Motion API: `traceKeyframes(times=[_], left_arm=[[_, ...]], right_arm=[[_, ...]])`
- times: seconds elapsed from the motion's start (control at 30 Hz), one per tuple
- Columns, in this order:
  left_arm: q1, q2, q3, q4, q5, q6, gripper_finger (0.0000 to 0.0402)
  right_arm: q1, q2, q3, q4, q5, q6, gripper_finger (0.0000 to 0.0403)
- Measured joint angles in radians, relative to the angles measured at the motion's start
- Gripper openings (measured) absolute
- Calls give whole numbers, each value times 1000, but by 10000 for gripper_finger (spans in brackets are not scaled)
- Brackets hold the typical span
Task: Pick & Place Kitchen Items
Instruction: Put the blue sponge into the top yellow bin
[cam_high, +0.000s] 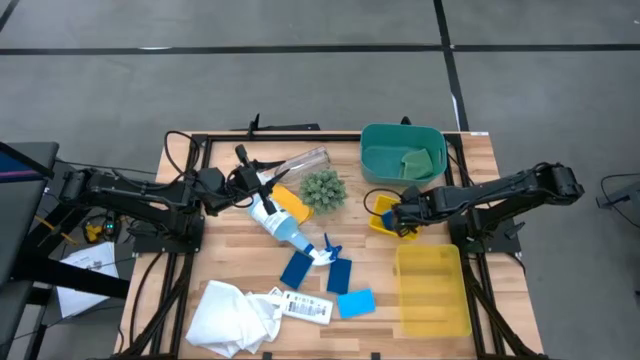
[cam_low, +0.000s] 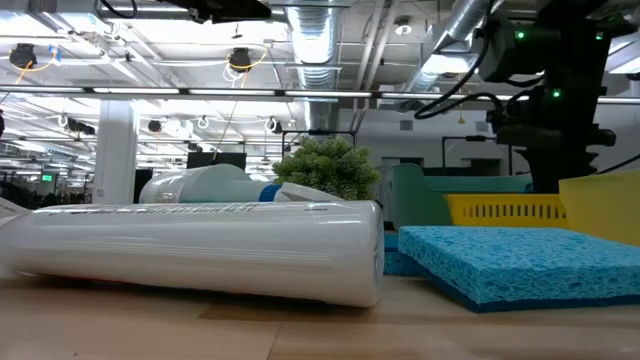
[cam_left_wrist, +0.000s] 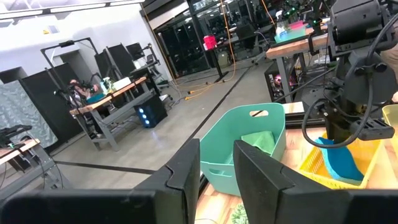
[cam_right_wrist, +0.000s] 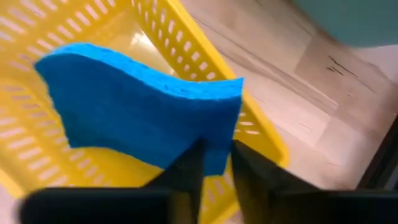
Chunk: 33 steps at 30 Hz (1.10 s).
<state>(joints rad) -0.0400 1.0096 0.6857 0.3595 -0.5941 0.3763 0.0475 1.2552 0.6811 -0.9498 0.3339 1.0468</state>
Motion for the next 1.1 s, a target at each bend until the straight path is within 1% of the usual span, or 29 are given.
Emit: traceKeyframes(times=[0.07,0.1,0.2,0.33,0.57,0.73,0.9,0.97,1.03,1.1], left_arm=[[0,0,0,0,0,0,92],[0,0,0,0,0,0,92],[0,0,0,0,0,0,92],[0,0,0,0,0,0,92],[0,0,0,0,0,0,92],[0,0,0,0,0,0,92],[0,0,0,0,0,0,92],[0,0,0,0,0,-6,92],[0,0,0,0,0,-15,92],[0,0,0,0,0,-16,92]], right_arm=[[0,0,0,4,3,-17,23],[0,-1,0,7,3,-26,12],[0,-11,0,21,3,-35,14],[13,-60,0,38,7,-37,2],[74,-233,0,93,34,-34,1],[123,-313,0,127,57,-22,1],[163,-292,0,127,117,-5,0],[161,-266,0,118,120,8,4],[154,-235,0,117,120,13,14],[143,-204,0,116,120,17,32]])
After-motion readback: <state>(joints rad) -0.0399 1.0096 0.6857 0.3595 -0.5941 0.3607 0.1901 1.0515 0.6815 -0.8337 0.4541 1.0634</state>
